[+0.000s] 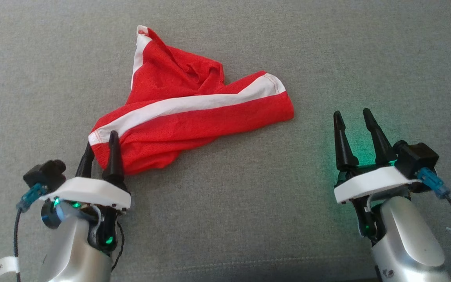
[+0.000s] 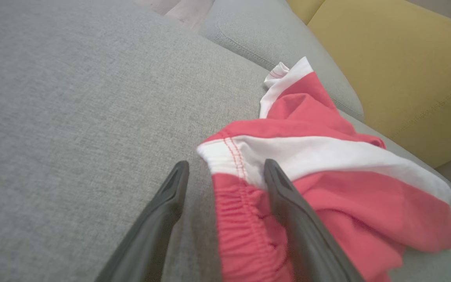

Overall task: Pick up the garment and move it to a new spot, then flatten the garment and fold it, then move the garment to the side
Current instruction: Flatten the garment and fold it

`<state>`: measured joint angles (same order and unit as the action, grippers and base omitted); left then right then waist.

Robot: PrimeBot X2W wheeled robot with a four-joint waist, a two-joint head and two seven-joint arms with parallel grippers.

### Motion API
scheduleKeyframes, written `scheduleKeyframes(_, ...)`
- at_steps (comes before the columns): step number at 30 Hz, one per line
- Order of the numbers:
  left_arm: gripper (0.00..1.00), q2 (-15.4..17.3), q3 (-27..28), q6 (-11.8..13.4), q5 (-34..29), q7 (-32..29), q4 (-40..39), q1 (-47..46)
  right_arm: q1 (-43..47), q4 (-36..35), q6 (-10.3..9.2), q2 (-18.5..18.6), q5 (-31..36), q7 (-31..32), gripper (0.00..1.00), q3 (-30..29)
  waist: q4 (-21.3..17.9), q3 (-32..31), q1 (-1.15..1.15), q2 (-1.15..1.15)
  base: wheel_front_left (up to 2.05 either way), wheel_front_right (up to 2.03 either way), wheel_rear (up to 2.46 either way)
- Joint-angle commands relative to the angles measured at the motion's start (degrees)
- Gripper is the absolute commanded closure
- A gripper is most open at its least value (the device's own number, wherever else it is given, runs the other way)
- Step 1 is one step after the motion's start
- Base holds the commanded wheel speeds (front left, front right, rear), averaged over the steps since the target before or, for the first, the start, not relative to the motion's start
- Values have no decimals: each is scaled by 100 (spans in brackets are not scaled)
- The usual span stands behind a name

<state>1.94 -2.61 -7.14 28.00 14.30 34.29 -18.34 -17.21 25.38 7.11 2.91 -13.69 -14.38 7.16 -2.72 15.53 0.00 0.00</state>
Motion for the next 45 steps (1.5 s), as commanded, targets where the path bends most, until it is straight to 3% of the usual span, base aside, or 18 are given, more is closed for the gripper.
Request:
scheduleKeyframes(1,0,94,204,-32,68,70,-108,-198,-166,-175,37,-3,-59,-62,0,144,0,6,0,0,0,0,0)
scheduleKeyframes(19,0,97,606,-35,157,70,78,-171,-232,-154,37,-3,-183,-62,0,211,16,38,0,0,0,0,0)
scheduleKeyframes(27,0,96,427,-35,473,70,209,-164,-223,-130,37,-3,-188,-62,0,206,3,14,0,0,0,0,0)
scheduleKeyframes(28,9,96,382,-35,522,70,223,-176,-224,-126,37,-3,-186,-62,0,204,2,14,0,0,0,0,0)
scheduleKeyframes(30,100,100,296,-35,600,70,230,-204,-223,-131,37,-3,-176,-62,0,201,2,19,0,0,0,0,0)
scheduleKeyframes(39,100,195,128,-35,575,70,-9,-250,-267,-110,37,-3,-177,-62,0,147,146,40,0,0,0,0,0)
scheduleKeyframes(45,100,195,-34,-35,397,70,-323,-210,-662,154,37,-3,-475,-62,0,481,418,71,0,0,0,0,0)
